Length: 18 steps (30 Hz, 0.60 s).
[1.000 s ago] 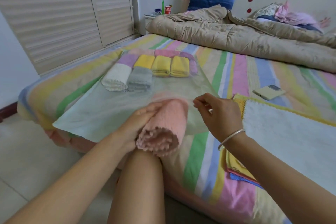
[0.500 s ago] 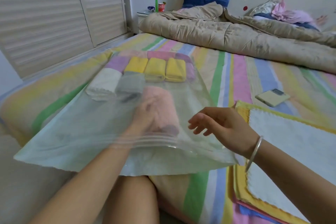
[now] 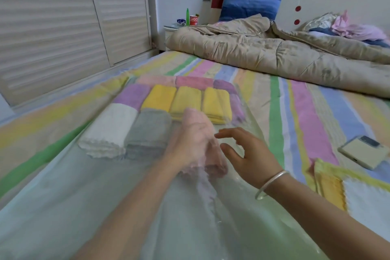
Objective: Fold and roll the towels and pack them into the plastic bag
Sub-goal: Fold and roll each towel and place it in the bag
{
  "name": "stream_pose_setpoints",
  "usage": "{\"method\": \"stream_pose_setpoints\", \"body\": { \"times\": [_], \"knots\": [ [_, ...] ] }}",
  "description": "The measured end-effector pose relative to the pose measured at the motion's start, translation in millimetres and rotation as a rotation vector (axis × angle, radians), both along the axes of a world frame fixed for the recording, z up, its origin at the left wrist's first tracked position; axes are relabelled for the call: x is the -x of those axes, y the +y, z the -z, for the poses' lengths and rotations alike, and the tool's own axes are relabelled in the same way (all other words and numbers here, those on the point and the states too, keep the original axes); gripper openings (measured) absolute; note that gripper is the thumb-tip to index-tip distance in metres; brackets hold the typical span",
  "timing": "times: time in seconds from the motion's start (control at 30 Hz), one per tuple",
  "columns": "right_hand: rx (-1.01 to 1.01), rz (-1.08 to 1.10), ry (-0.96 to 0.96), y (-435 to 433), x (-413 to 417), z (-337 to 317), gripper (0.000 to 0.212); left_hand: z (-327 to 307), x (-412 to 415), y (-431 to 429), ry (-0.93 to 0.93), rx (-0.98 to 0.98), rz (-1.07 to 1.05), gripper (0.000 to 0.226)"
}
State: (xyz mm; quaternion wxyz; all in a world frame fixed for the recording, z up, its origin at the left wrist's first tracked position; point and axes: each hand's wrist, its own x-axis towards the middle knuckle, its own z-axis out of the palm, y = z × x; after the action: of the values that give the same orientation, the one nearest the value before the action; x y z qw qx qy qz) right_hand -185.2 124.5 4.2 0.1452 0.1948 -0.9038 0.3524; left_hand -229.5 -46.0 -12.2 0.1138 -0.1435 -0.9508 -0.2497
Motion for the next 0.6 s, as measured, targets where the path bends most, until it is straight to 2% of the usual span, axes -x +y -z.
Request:
{"method": "stream_pose_setpoints", "body": {
  "times": [0.07, 0.13, 0.17, 0.23, 0.27, 0.33, 0.43, 0.5, 0.6],
  "knots": [
    [-0.009, -0.010, -0.011, -8, 7, 4, 0.023, -2, 11, -1, -0.021, -0.040, -0.019, 0.031],
    [-0.044, -0.026, -0.017, -13, 8, 9, 0.022, -13, 12, -3, 0.097, -0.137, -0.057, 0.031],
    [-0.063, -0.031, -0.023, -14, 7, 12, 0.022, -11, 17, -7, 0.146, -0.105, -0.070, 0.037],
    [-0.065, -0.030, -0.038, -13, 5, 16, 0.021, -3, 19, -11, 0.071, -0.047, -0.165, 0.064],
    [-0.046, -0.025, -0.041, -12, 5, 18, 0.021, 2, 21, -13, 0.072, -0.004, -0.226, 0.067],
    [-0.007, -0.019, -0.048, -11, 3, 18, 0.022, 12, 19, -8, 0.069, 0.135, -0.276, 0.059],
    [0.018, 0.005, -0.031, -12, 0, 15, 0.025, 28, 8, 15, 0.054, 0.381, -0.185, 0.065],
    [0.027, 0.040, -0.023, -13, -1, 12, 0.026, 46, 10, 26, 0.056, 0.366, -0.255, 0.070],
    [0.048, 0.080, -0.050, -13, -1, 13, 0.028, 52, 8, 33, -0.018, 0.449, -0.299, 0.080]
  ]
}}
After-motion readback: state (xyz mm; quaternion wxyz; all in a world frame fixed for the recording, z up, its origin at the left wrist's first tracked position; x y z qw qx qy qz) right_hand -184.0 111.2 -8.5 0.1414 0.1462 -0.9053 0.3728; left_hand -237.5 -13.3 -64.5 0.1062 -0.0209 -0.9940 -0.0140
